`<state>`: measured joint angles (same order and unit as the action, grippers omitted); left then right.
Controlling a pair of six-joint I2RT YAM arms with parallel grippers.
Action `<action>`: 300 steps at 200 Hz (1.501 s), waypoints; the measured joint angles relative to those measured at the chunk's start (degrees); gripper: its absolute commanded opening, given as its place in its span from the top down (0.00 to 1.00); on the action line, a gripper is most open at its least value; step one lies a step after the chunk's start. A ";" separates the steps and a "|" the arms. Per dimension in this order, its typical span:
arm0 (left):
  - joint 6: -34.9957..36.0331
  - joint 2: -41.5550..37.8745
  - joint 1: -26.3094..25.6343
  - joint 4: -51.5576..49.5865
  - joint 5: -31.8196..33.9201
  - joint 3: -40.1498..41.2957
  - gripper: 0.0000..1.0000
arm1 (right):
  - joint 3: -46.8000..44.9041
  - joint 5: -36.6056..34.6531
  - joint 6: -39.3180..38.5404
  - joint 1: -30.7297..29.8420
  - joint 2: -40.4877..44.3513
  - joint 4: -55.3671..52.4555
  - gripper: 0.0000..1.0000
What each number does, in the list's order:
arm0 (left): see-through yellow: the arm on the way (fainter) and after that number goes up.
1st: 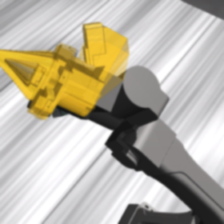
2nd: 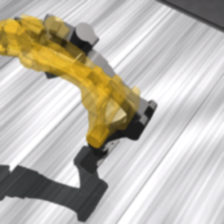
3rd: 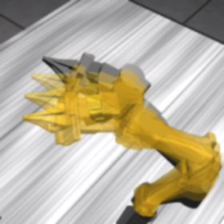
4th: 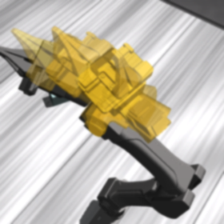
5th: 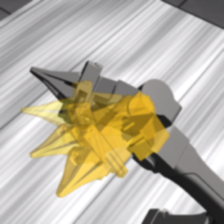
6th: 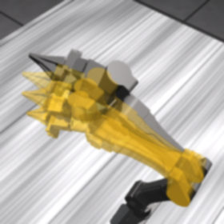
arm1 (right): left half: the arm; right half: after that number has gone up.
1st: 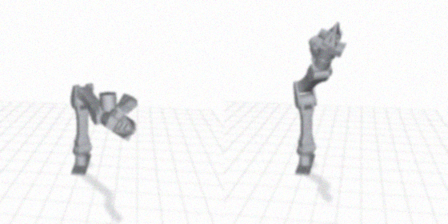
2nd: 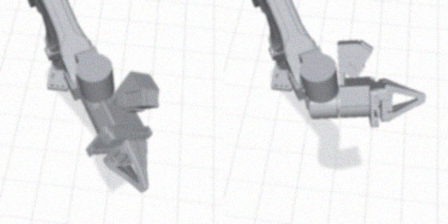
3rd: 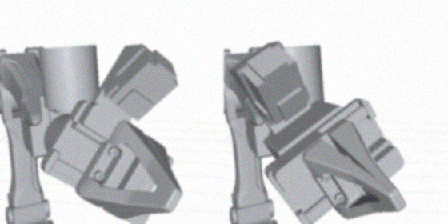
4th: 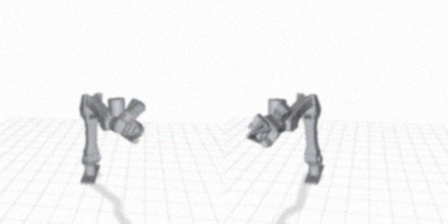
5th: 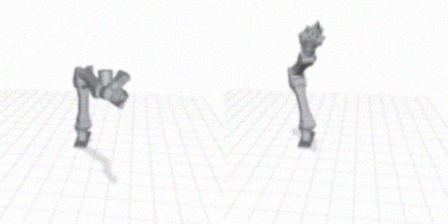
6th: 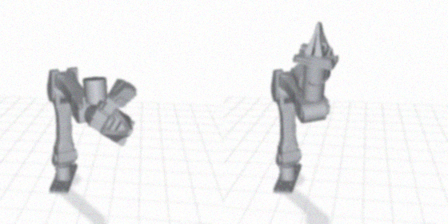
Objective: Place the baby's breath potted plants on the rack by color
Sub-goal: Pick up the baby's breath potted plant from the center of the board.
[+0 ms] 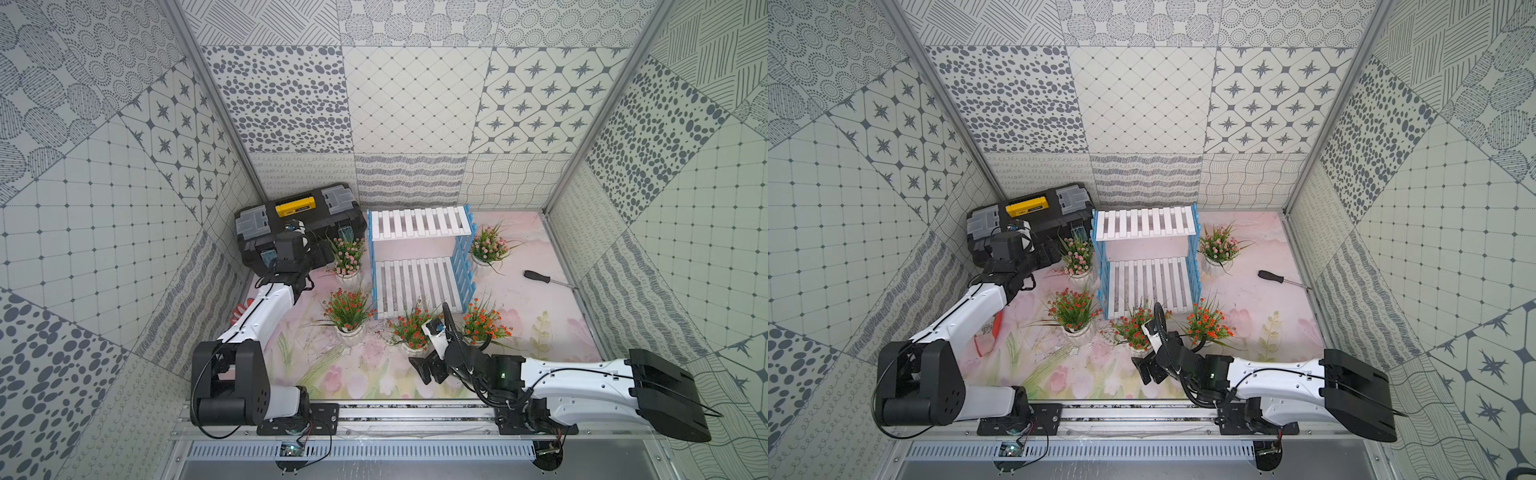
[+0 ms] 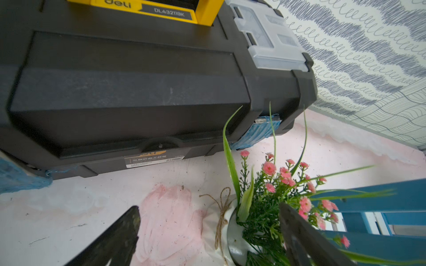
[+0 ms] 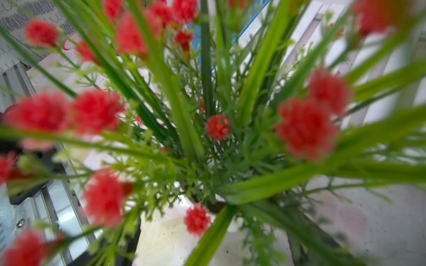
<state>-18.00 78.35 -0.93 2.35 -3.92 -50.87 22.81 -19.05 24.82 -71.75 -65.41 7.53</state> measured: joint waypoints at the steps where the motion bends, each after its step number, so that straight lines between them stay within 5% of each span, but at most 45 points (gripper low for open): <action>1: 0.00 0.00 0.00 0.02 0.00 0.00 0.06 | 0.00 -0.07 -0.07 0.00 -0.09 0.26 0.02; 147: -0.87 -0.83 0.04 0.94 -0.13 0.74 0.06 | 0.44 -6.14 -2.32 1.07 -16.06 17.88 0.02; 300: -1.09 -0.83 0.09 2.56 -0.15 0.85 0.06 | 0.31 -9.97 -2.93 2.03 -22.64 30.86 0.02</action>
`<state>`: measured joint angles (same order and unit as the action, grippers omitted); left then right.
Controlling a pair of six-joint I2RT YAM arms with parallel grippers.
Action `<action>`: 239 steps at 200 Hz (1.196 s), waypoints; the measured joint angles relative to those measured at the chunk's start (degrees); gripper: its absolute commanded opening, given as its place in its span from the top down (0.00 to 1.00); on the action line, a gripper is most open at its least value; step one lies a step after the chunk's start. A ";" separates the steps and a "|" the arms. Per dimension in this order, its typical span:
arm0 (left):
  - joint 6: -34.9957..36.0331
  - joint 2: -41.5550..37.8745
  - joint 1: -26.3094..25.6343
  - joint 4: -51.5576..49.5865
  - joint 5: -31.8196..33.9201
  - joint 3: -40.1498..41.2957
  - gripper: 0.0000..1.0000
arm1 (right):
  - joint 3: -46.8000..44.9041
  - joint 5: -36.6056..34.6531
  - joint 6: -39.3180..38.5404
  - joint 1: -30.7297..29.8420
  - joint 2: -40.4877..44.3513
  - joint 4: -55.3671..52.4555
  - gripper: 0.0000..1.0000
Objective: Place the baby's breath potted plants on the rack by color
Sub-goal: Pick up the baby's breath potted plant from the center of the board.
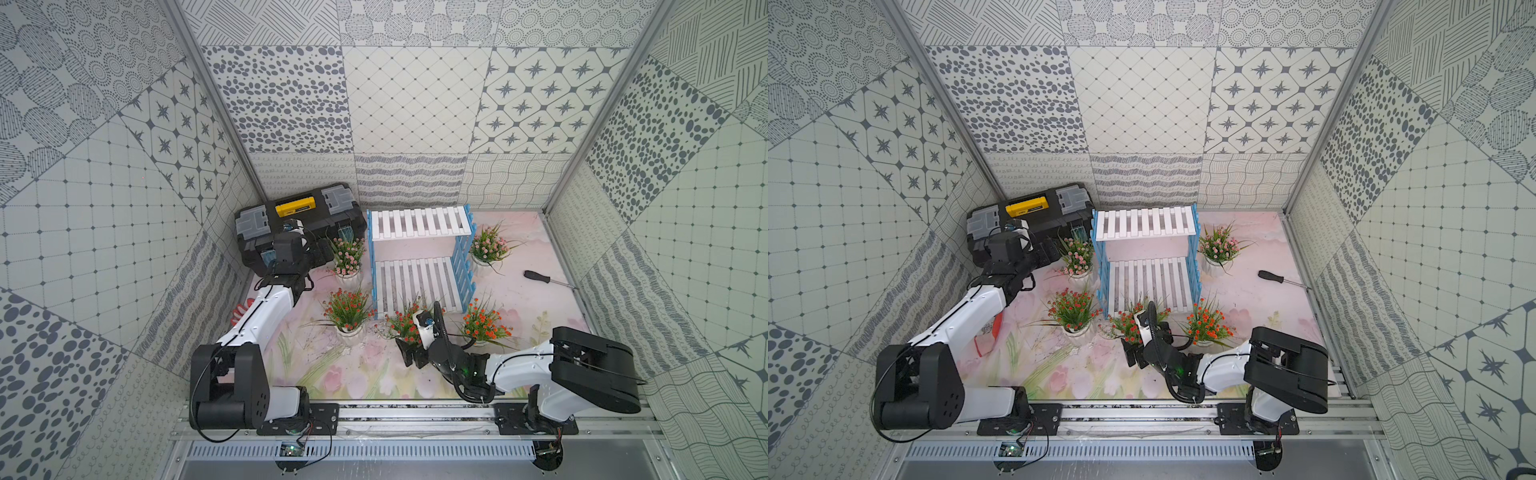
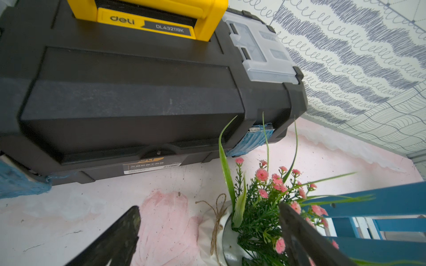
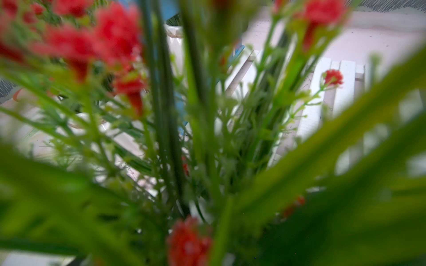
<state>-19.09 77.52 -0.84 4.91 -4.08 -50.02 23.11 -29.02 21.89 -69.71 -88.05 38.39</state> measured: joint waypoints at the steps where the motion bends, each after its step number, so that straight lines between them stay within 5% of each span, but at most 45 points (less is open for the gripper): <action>1: 0.00 0.00 0.00 0.00 0.00 0.00 0.06 | 0.00 0.00 0.00 0.00 0.00 0.02 0.02; 99: -0.22 0.04 0.00 0.04 0.00 0.07 0.06 | 0.81 -1.07 -0.48 1.29 -0.79 1.84 0.15; 239: -0.90 0.09 0.00 0.04 -0.02 0.07 0.06 | 10.01 -0.79 -7.34 2.43 12.92 -20.83 0.18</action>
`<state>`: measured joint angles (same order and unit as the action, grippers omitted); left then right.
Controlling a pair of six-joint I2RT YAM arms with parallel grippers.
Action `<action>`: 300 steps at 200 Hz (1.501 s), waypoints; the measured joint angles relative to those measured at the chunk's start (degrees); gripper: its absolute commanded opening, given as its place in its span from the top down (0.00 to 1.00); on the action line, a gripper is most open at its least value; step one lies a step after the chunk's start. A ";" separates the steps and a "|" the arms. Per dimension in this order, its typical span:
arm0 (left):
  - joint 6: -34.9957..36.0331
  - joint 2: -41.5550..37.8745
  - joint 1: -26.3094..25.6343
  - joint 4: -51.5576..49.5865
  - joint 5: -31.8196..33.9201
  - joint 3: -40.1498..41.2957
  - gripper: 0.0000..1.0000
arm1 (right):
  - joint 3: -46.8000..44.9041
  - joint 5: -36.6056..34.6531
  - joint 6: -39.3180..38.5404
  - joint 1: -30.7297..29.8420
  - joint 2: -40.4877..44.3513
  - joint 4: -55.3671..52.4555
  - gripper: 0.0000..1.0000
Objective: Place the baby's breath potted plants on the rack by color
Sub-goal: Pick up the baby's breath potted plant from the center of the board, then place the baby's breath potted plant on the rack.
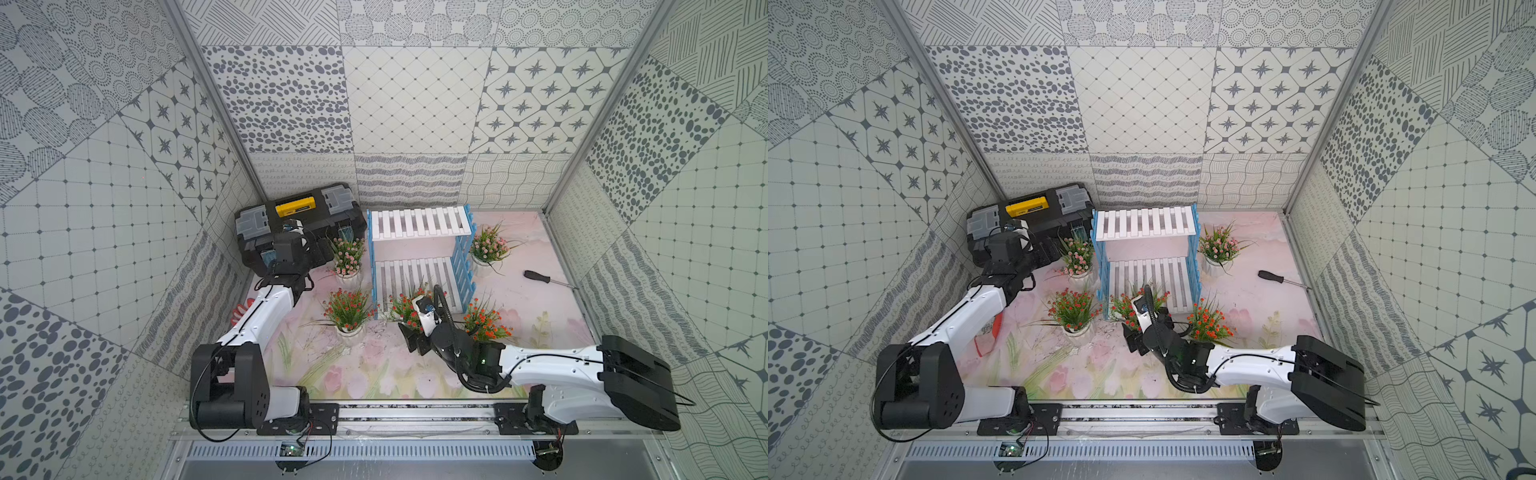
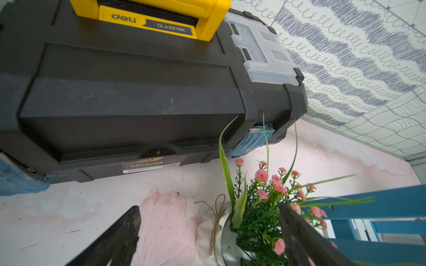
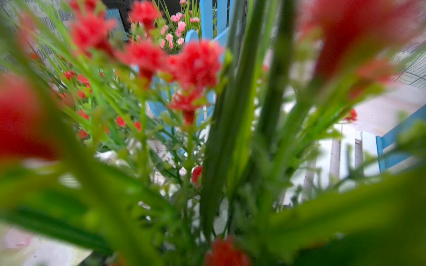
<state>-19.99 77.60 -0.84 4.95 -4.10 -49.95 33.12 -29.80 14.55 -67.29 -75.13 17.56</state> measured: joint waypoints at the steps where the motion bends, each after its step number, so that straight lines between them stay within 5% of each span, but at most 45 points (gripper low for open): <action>1: -0.02 0.00 0.00 0.00 0.00 0.00 0.06 | 0.17 0.04 0.00 0.04 0.04 -0.15 0.18; 50: -0.39 0.00 0.00 0.00 -0.04 0.00 0.06 | 10.34 4.28 0.07 7.15 -1.57 -5.99 0.18; 120: -0.59 0.00 0.04 -0.02 -0.42 0.00 0.06 | 20.33 10.64 -0.11 14.05 -17.90 -7.02 0.18; 300: -1.03 0.76 0.04 0.04 -1.09 0.00 0.06 | 30.29 12.41 -6.45 17.64 -37.00 6.40 0.17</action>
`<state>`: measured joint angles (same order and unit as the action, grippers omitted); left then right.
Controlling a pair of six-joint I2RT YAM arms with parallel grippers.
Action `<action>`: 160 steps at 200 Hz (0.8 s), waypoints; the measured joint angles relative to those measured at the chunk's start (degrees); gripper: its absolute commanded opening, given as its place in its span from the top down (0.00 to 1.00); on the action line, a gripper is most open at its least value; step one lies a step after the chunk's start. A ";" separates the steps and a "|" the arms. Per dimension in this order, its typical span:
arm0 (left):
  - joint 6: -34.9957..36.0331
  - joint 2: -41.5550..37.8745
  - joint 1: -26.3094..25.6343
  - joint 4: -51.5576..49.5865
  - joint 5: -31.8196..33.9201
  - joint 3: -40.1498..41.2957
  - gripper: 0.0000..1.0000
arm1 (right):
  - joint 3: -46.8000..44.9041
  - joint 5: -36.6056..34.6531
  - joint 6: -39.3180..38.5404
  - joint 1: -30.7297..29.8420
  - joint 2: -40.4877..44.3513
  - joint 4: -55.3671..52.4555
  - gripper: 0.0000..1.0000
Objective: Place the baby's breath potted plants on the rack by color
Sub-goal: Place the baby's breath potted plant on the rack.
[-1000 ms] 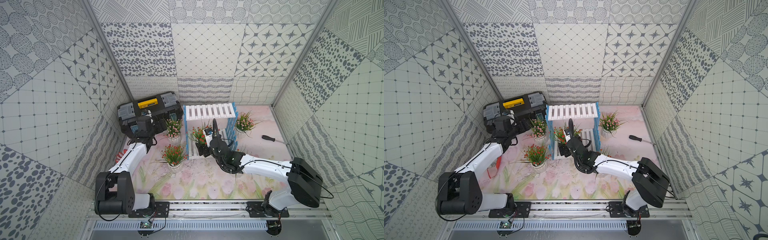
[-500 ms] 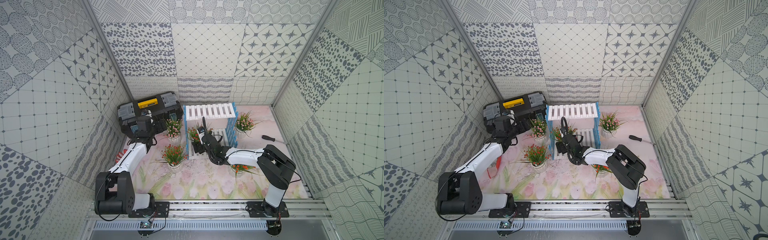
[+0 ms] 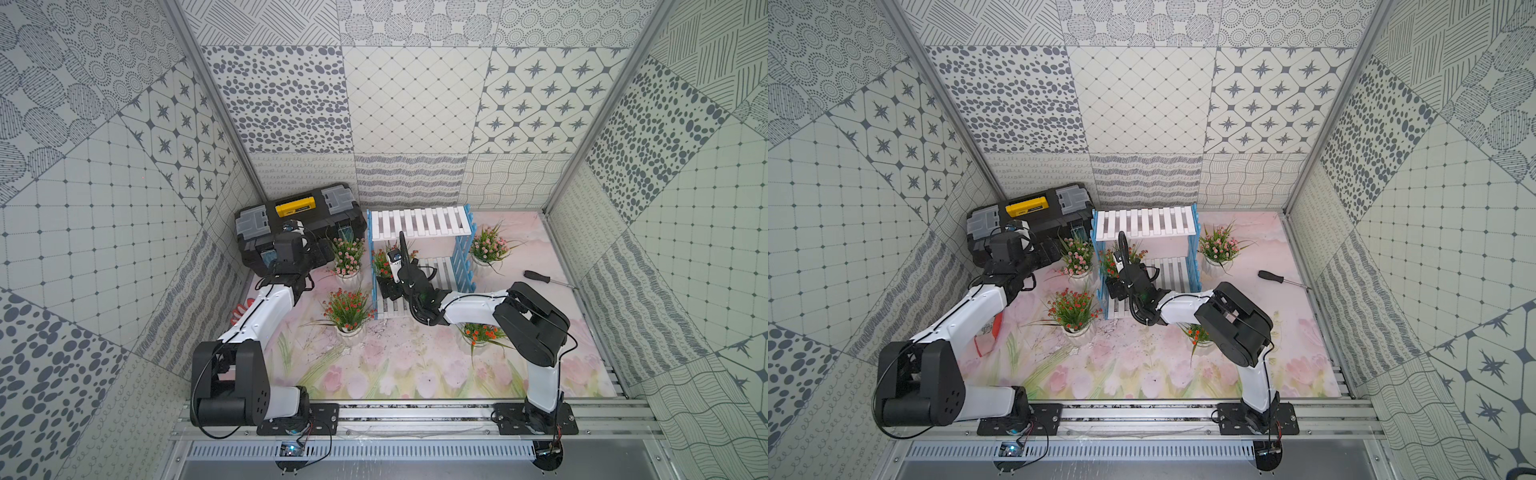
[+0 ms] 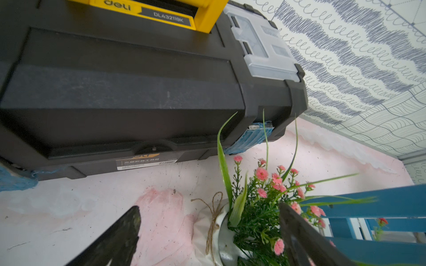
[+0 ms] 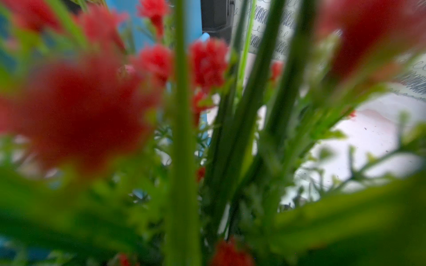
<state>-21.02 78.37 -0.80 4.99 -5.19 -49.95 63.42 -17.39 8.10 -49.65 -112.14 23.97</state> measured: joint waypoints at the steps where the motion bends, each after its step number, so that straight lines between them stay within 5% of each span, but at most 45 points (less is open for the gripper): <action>1: 0.00 0.00 0.00 0.00 0.00 0.00 0.06 | 0.07 0.00 -0.02 0.04 -0.04 0.07 0.17; 63: -0.20 0.48 0.00 0.04 -0.02 0.00 0.06 | 2.69 0.46 -1.05 1.92 -2.47 0.85 0.14; 97: -0.66 0.57 0.00 0.37 -0.07 0.00 0.06 | 2.69 0.74 -1.01 2.01 -2.62 1.18 0.02; 160: -1.07 0.72 0.00 0.42 -0.17 0.00 0.06 | 2.54 1.81 -0.55 2.12 -2.60 1.66 0.02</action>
<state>-22.09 79.09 -0.80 5.41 -5.37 -49.95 65.95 -15.57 7.55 -47.53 -114.74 25.63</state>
